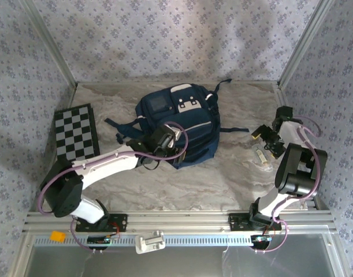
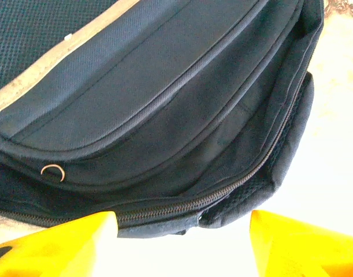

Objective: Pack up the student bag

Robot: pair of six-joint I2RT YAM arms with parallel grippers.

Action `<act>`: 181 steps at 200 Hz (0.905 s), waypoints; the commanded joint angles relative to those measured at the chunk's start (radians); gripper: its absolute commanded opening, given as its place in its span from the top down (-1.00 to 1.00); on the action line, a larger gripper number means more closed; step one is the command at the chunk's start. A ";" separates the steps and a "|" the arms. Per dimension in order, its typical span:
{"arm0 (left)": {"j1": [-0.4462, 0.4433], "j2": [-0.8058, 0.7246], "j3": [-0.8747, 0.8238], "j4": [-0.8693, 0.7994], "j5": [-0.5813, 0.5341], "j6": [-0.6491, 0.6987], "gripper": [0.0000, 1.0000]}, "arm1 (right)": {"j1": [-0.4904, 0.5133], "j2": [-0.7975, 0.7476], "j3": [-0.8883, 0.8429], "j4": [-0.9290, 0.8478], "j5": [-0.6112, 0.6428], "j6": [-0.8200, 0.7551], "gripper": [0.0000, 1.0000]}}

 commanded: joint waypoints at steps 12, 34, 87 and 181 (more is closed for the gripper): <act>-0.003 0.009 0.049 0.011 -0.034 0.011 -0.30 | -0.003 0.009 -0.061 0.019 -0.047 -0.045 -1.00; -0.003 0.004 0.042 0.011 -0.048 0.019 -0.34 | 0.022 -0.049 -0.154 0.036 -0.117 -0.010 -1.00; 0.010 0.007 0.049 0.019 -0.091 0.122 -0.41 | 0.152 -0.190 -0.276 0.030 -0.103 0.041 -0.84; 0.087 0.161 0.193 0.028 0.019 0.390 -0.38 | 0.179 -0.075 -0.232 0.016 0.045 0.019 -0.52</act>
